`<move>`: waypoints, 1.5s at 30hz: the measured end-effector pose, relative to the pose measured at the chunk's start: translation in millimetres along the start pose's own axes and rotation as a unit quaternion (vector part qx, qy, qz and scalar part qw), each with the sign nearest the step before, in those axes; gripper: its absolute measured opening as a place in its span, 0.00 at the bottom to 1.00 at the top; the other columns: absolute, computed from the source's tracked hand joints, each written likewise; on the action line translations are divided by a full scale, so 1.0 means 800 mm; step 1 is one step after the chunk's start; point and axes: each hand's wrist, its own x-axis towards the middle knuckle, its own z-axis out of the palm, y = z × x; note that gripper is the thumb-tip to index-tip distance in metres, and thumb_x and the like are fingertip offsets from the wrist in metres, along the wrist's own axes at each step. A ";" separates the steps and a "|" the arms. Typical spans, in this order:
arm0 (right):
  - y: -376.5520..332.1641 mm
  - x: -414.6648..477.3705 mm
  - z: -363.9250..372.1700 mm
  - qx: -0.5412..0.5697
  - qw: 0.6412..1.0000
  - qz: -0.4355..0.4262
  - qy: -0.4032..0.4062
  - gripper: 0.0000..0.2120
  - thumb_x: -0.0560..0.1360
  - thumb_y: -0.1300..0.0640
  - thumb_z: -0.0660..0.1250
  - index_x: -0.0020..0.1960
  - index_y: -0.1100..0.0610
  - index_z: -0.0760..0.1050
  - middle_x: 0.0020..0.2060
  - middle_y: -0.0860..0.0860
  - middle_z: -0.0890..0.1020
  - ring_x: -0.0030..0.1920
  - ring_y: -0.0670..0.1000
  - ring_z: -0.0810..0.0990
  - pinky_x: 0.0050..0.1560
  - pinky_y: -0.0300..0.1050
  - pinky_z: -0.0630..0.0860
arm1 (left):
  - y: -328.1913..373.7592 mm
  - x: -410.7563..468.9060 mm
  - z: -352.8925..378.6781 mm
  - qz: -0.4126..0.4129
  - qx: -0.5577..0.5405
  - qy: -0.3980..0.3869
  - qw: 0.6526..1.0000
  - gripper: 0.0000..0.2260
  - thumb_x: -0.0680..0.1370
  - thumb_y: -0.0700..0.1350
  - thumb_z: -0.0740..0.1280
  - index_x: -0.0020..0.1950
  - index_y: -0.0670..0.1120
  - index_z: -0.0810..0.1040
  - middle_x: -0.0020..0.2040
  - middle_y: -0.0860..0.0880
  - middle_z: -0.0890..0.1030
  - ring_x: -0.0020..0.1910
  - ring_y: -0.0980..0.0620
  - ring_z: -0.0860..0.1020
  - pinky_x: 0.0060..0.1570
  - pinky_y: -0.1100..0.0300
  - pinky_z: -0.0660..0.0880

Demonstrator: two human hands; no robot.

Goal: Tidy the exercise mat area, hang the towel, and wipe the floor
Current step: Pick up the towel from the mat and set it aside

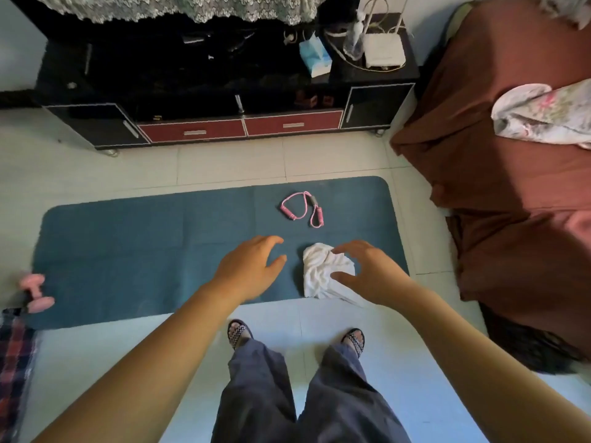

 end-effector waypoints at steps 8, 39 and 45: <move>0.048 0.134 0.088 0.050 0.997 0.058 0.034 0.20 0.73 0.49 0.69 0.63 0.50 0.72 0.62 0.48 0.75 0.59 0.51 0.74 0.58 0.41 0.69 | -0.085 0.134 0.043 0.039 0.090 -0.060 0.993 0.19 0.80 0.53 0.57 0.69 0.51 0.66 0.70 0.51 0.70 0.66 0.49 0.70 0.59 0.57 0.68; 0.575 0.562 0.579 -0.153 0.988 0.018 -0.021 0.40 0.63 0.30 0.66 0.71 0.37 0.57 0.75 0.44 0.51 0.75 0.54 0.45 0.68 0.68 0.53 | -0.307 0.562 0.671 0.068 0.016 -0.032 0.997 0.17 0.79 0.48 0.60 0.67 0.47 0.69 0.67 0.49 0.71 0.62 0.48 0.72 0.62 0.55 0.67; 0.625 0.527 0.579 -0.100 0.991 -0.026 0.080 0.21 0.70 0.40 0.68 0.58 0.51 0.74 0.57 0.50 0.72 0.57 0.55 0.68 0.44 0.49 0.70 | -0.268 0.584 0.696 0.102 0.013 -0.029 0.994 0.17 0.79 0.47 0.60 0.67 0.46 0.69 0.68 0.48 0.70 0.63 0.46 0.71 0.62 0.55 0.66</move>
